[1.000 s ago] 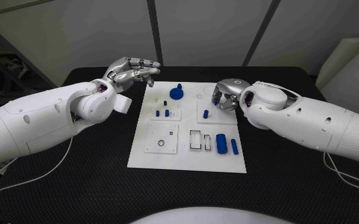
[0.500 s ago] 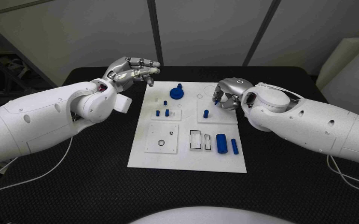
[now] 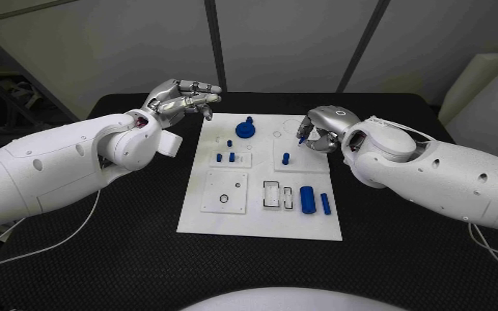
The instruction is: Assemble the parts on the task board
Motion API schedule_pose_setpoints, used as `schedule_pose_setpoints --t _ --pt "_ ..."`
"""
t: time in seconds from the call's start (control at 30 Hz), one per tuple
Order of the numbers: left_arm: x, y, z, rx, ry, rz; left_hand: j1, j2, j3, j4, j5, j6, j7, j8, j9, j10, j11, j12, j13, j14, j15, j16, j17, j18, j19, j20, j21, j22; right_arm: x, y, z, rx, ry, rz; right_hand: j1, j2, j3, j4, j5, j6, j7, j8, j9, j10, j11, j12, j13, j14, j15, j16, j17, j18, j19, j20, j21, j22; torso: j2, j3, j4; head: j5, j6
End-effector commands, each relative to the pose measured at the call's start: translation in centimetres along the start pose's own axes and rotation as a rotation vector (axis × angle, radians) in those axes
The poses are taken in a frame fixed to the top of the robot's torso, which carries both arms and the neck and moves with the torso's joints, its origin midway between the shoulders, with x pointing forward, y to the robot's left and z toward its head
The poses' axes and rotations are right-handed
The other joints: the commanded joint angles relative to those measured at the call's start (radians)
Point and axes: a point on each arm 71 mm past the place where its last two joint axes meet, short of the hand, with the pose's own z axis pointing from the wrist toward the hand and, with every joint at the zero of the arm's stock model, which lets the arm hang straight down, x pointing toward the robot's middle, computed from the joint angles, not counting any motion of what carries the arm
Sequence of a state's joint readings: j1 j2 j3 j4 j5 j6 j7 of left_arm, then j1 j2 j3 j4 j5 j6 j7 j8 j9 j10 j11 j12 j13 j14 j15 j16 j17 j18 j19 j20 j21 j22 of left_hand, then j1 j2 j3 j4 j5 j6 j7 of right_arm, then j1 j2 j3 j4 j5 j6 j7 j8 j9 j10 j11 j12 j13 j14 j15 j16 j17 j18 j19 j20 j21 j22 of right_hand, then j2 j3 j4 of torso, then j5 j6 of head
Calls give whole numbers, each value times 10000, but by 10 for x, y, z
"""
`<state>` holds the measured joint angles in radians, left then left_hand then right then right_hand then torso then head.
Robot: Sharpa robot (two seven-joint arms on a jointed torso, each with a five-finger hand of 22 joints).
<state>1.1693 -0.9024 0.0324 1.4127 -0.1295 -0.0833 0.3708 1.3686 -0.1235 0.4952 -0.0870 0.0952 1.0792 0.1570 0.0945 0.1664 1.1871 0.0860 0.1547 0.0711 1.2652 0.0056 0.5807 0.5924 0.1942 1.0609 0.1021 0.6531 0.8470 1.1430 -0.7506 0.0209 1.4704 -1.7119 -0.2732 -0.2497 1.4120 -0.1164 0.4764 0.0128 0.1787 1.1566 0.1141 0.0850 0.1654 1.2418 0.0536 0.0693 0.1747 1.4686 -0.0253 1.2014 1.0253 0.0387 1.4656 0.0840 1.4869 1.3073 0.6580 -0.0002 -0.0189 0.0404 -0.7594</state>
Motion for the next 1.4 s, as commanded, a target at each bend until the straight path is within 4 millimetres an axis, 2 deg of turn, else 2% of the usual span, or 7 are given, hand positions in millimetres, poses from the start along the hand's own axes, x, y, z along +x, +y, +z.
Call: schedule_pose_setpoints --t 0.03,0.3,0.53,0.6,0.73,0.9,1.4 --pt "0 -2 0 121 31 -74 -6 88 -73 4 -30 -48 3 -49 -9 -45 27 -11 -6 65 -12 -68 -10 -108 14 52 -32 -10 -8 14 -5 -328 -510 365 -14 59 6 -82 53 85 1 33 20 87 -17 -25 -12 119 -61 -47 -10 -155 559 -53 55 1869 4 5 -16 74 10" --pt "3 -1 2 133 100 -104 -6 88 -73 4 -30 -48 3 -49 -9 -45 27 -11 -6 65 -12 -68 -10 -108 14 52 -32 -10 -15 58 -11 -1455 -658 816 -14 55 1 -103 62 88 0 29 23 90 -19 -30 -18 120 -63 -42 -9 -158 565 -57 64 1878 8 -9 25 196 8" --pt "5 -1 3 127 135 -120 2 93 -80 -5 -25 -52 6 -55 -12 -51 29 -15 -7 68 -11 -80 -14 -107 19 52 -41 -18 -13 93 -3 -2206 -503 871 -6 58 3 -132 74 85 0 20 25 91 -19 -39 -26 118 -66 -49 -27 -153 555 -61 49 1863 13 -20 10 446 -53" --pt "6 -1 3 127 157 -129 14 99 -91 -17 -17 -57 10 -64 -15 -60 32 -20 -8 72 -10 -97 -19 -107 26 52 -54 -28 -12 100 0 -2350 -451 849 -6 61 4 -137 77 83 2 17 25 89 -18 -41 -29 118 -66 -50 -29 -155 558 -61 54 1869 17 -25 36 484 -81" --pt "8 -1 4 122 206 -150 14 99 -91 -17 -17 -57 10 -64 -15 -60 32 -20 -8 72 -10 -97 -19 -107 26 52 -54 -28 -7 119 8 -2724 -234 781 -6 70 8 -155 86 75 6 6 25 82 -13 -51 -37 117 -66 -49 -35 -174 600 -64 120 1934 31 -22 29 629 -130" --pt "10 -1 5 131 240 -165 14 99 -91 -17 -17 -57 10 -64 -15 -60 32 -20 -8 72 -10 -97 -19 -107 26 52 -54 -28 6 133 10 -3031 211 650 -6 78 11 -163 90 71 9 1 26 79 -11 -54 -42 118 -66 -45 -32 -179 609 -65 135 1948 21 -17 1 772 -191" --pt "13 0 7 117 308 -194 11 99 -105 -19 -19 -60 14 -70 -18 -64 37 -23 -9 73 -7 -108 -23 -108 29 53 -64 -35 32 150 14 -3284 1122 255 -103 130 -7 -188 15 11 35 -64 23 -2 22 -82 -97 118 -47 -34 -54 -176 602 -59 124 1940 6 2 6 999 -358"
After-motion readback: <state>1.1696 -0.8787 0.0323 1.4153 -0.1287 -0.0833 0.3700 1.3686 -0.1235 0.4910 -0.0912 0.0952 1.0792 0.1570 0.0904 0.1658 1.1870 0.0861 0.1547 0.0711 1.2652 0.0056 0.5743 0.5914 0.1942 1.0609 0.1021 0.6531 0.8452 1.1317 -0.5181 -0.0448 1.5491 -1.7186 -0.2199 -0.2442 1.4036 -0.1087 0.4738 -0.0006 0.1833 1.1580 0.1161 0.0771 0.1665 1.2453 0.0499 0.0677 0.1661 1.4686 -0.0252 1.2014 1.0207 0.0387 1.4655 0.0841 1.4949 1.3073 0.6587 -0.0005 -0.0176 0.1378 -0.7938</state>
